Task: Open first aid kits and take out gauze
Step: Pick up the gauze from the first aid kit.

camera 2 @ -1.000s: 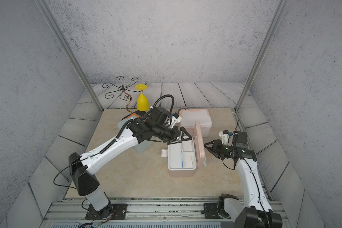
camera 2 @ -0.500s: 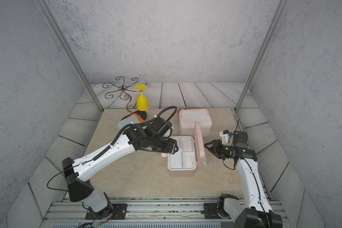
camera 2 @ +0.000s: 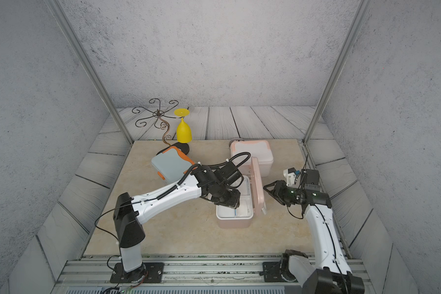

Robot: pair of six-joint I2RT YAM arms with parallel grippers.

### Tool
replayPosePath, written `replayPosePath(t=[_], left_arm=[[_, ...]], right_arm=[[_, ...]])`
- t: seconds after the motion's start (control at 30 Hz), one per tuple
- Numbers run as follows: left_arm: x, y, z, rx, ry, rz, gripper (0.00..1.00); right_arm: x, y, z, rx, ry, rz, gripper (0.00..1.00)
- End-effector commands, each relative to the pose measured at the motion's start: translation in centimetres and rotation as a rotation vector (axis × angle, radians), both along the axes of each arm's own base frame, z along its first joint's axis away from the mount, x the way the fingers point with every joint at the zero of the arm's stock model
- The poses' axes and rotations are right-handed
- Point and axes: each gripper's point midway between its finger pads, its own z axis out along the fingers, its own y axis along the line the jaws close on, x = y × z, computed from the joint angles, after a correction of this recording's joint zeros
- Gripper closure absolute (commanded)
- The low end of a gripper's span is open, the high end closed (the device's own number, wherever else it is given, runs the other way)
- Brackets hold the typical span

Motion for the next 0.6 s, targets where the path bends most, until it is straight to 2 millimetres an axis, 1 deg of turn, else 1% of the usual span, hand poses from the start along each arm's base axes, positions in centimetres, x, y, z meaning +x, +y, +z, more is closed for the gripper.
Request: replayPosePath(t=[0.0, 0.17, 0.23, 0.37, 0.57], left_arm=[[-0.2, -0.9, 0.2, -0.018, 0.015, -0.009, 0.48], [-0.3, -1.3, -1.3, 0.005, 0.038, -0.015, 0.54], [-0.4, -1.3, -1.9, 0.013, 0.049, -0.016, 0.59], [-0.4, -1.7, -2.0, 0.004, 0.054, -0.020, 0.73], [-0.4, -1.7, -2.0, 0.004, 0.058, -0.022, 0.88]], right_arm=[[0.0, 0.0, 1.4, -0.008, -0.050, 0.006, 0.55], [-0.1, 0.1, 1.4, -0.004, -0.052, 0.008, 0.55], [-0.1, 0.1, 1.4, -0.002, -0.055, 0.009, 0.55], [-0.1, 0.1, 1.5, 0.001, -0.056, 0.009, 0.55], [-0.1, 0.2, 1.6, 0.004, -0.059, 0.012, 0.55]])
